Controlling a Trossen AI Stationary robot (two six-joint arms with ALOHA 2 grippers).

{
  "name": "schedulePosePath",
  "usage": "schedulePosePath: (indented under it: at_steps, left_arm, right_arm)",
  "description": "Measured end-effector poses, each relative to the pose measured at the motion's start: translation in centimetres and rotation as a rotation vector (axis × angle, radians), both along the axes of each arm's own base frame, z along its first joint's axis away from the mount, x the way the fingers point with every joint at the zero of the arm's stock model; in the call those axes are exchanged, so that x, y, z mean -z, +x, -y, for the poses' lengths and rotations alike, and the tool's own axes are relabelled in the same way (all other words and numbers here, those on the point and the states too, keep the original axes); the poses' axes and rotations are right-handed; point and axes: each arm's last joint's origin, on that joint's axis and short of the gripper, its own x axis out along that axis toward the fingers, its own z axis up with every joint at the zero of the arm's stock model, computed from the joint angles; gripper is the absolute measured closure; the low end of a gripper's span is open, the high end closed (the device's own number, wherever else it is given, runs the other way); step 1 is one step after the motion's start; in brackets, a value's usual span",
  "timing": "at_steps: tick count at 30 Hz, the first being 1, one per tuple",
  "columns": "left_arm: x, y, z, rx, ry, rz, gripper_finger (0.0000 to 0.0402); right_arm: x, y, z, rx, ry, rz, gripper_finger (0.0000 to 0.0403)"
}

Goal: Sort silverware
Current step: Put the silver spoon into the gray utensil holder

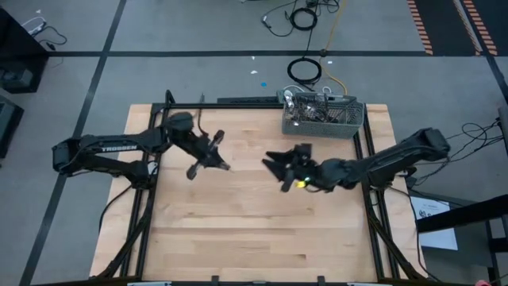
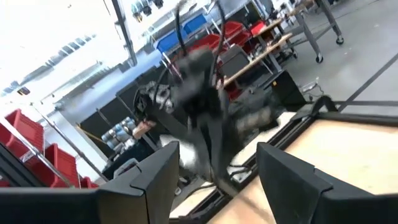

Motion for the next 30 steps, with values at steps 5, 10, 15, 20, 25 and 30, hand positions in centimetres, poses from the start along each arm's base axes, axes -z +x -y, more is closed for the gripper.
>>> schedulePosePath:
  at_steps: [5, 10, 15, 20, 25, 30]
  left_arm:
    - [-2.7, 0.4, 0.5, 0.025, -0.099, 0.174, 0.0401]
    - [-3.5, 0.6, 1.7, 0.078, -0.163, 0.204, 0.0401]
    - [-3.9, 0.7, 3.7, 0.160, -0.185, 0.225, 0.0401]
    - [-4.9, 0.6, 5.6, 0.208, -0.229, 0.299, 0.0401]
    - [-6.2, 0.3, 6.4, 0.208, -0.302, 0.393, 0.0401]
    - [-6.6, 0.2, 7.1, 0.182, -0.359, 0.413, 0.0402]
  right_arm:
    - [0.0, 3.5, -1.4, -0.016, -0.028, -0.026, 0.0200]
    - [-1.2, 5.4, -2.7, -0.030, -0.085, -0.051, 0.0200]
    - [-1.4, 6.5, -3.3, -0.039, -0.104, -0.107, 0.0200]
    - [-1.8, 7.4, -3.7, -0.151, -0.113, -0.082, 0.0200]
    - [-2.3, 7.6, -4.0, -0.258, -0.119, -0.049, 0.0200]
    - [-2.9, 7.6, -3.8, -0.313, -0.126, 0.017, 0.0200]
